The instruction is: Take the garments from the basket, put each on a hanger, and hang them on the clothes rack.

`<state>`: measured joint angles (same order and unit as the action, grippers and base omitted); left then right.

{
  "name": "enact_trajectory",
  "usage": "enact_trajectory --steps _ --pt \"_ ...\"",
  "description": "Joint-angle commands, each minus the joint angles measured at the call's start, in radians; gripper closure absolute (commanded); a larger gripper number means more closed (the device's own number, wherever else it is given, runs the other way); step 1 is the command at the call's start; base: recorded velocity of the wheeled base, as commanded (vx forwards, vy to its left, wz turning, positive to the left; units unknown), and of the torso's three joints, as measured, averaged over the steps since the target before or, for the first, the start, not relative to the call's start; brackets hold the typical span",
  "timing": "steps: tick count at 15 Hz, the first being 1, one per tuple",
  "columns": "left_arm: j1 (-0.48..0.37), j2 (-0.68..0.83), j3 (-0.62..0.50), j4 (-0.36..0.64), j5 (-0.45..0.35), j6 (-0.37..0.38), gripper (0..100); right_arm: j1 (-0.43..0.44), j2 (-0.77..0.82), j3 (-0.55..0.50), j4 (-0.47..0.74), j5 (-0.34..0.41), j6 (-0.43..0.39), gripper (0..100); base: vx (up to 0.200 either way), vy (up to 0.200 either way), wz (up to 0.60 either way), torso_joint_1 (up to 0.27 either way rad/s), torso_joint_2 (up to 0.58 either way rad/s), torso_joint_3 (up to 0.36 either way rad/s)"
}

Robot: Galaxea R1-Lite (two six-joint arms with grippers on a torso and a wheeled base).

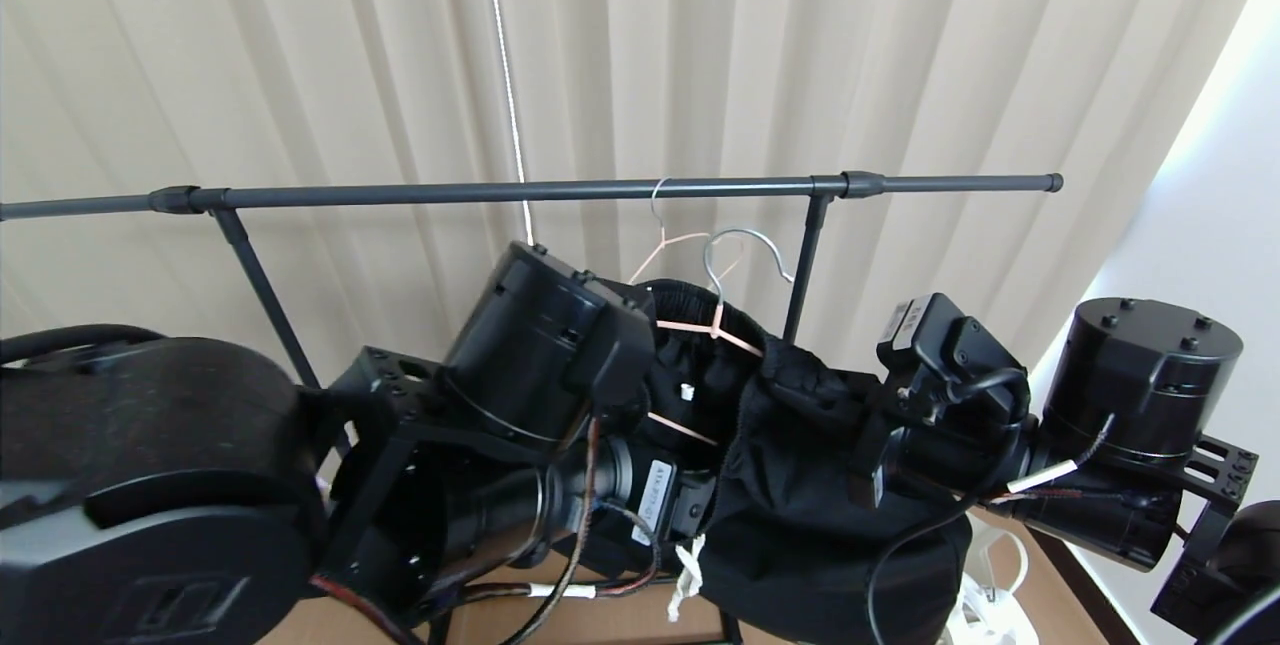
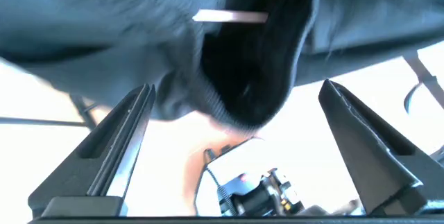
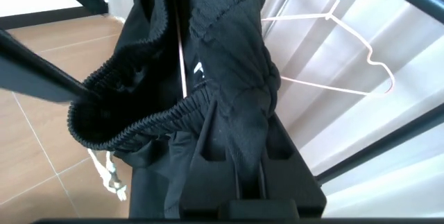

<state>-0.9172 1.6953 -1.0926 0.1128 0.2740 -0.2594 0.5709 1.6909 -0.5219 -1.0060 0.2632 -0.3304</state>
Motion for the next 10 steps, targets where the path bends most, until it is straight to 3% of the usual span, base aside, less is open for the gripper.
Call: enact_trajectory --steps 1,3,5,10 --pt "0.001 -0.106 0.057 -0.001 0.001 0.017 0 0.000 0.009 0.000 0.000 0.010 0.002 100 0.000 0.000 0.00 0.000 0.00 0.000" --pt "0.051 -0.247 0.135 0.001 0.005 0.152 0 -0.002 0.010 0.002 0.000 0.041 0.013 100 0.000 0.000 0.00 0.000 0.00 0.000" --pt "0.199 -0.339 0.163 -0.001 -0.038 0.331 0 -0.005 0.024 0.003 0.000 0.093 0.031 100 0.000 0.000 0.00 0.000 0.00 0.000" --pt "0.520 -0.422 0.152 0.015 -0.539 0.601 0 -0.016 0.018 0.048 -0.017 0.200 0.033 100 0.000 0.000 0.00 0.000 0.00 0.000"
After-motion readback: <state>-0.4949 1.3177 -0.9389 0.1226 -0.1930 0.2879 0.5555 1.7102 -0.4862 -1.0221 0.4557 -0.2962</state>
